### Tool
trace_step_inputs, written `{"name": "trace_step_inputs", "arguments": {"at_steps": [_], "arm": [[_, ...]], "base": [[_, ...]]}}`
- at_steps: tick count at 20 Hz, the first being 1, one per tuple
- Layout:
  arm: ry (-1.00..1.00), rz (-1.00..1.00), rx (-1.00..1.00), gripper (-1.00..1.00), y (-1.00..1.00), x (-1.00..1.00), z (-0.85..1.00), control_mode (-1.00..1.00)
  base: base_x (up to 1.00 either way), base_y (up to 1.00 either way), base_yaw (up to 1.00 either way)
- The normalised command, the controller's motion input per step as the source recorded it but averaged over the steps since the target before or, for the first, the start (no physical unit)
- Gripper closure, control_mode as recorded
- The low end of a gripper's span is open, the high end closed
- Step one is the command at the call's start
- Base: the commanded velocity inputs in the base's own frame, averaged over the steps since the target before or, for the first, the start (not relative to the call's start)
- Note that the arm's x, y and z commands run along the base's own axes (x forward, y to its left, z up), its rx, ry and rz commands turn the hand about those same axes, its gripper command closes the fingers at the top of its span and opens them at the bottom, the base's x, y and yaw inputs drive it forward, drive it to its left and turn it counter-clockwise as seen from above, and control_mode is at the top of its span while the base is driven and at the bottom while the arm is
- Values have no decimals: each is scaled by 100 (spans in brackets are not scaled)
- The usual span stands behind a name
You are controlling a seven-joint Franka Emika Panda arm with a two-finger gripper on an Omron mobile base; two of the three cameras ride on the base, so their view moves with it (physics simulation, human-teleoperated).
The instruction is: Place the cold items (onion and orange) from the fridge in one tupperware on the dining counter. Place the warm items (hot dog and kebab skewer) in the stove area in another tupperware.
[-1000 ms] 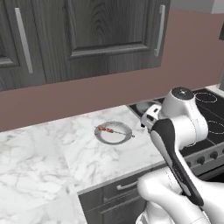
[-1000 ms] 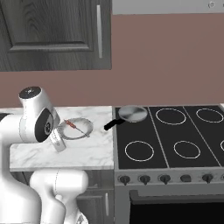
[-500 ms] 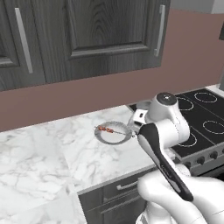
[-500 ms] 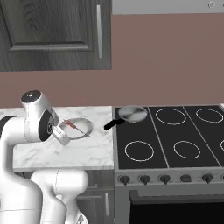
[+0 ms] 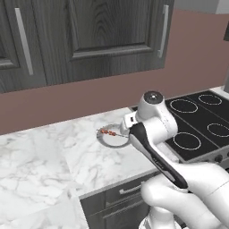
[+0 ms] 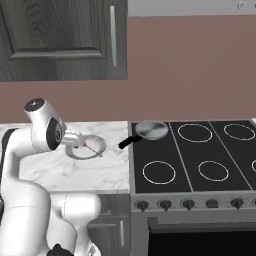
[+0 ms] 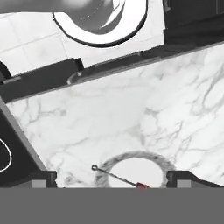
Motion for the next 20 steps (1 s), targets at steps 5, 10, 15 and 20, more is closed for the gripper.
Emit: {"name": "trace_step_inputs", "arguments": {"at_steps": [5, 10, 15, 20], "arm": [[-11, 62, -7, -100, 0, 16, -26, -100], [-6, 47, -8, -100, 26, 31, -43, -100], [3, 39, -8, -100, 28, 72, -20, -100], [9, 38, -11, -100, 1, 81, 0, -100]], "base": [[0, 0, 0], [0, 0, 0], [0, 0, 0], [0, 0, 0]]}}
